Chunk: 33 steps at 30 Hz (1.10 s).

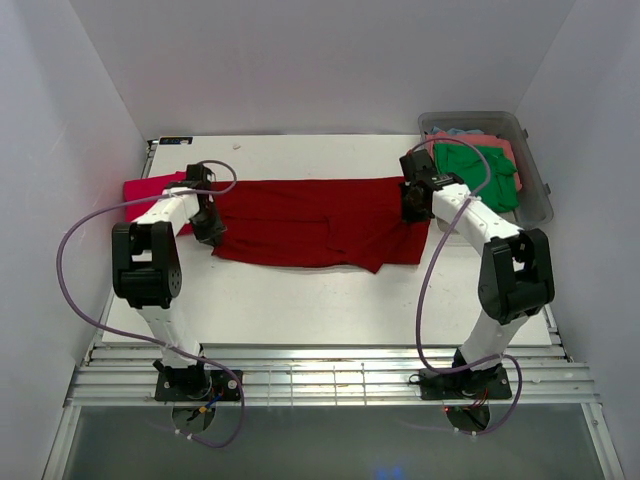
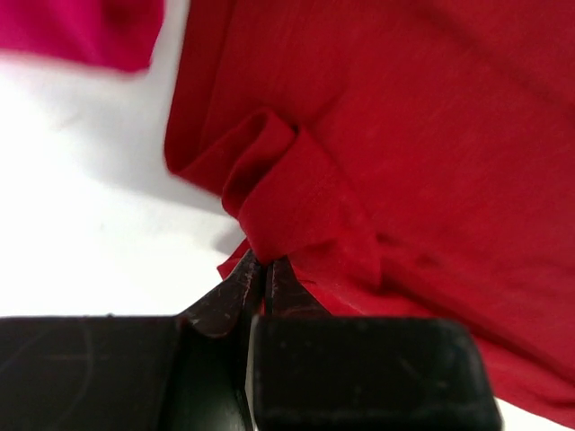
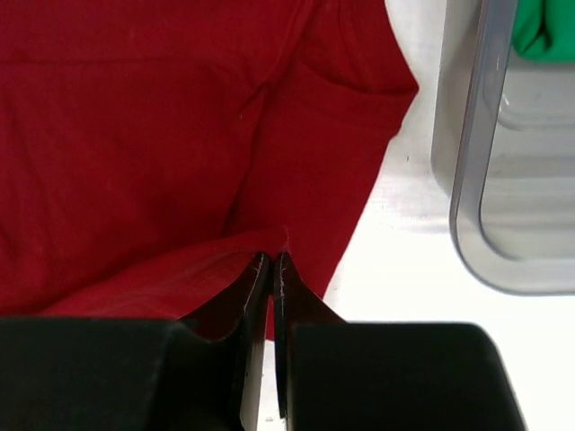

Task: Fold and stack the t-shirts
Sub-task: Fold the tshirt

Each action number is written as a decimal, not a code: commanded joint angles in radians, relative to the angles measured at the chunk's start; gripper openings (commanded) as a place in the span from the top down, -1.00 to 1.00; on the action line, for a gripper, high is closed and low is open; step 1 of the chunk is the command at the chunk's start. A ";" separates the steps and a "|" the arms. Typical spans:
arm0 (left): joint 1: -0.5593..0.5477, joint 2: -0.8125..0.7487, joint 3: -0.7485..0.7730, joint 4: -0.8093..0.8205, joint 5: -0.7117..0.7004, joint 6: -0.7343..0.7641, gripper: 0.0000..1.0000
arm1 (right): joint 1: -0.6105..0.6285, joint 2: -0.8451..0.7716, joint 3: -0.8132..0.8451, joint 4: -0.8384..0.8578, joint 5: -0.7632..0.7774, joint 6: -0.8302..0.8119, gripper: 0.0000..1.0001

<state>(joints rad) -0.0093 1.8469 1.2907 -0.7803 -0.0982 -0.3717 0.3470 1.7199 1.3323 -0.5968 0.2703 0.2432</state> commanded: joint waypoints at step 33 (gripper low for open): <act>0.127 0.158 0.343 -0.102 0.311 -0.006 0.91 | -0.075 0.288 0.384 -0.115 -0.031 -0.113 0.84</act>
<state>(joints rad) 0.1051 2.0094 1.5936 -0.8848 0.1936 -0.3721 0.2798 2.0048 1.6665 -0.7082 0.2398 0.1455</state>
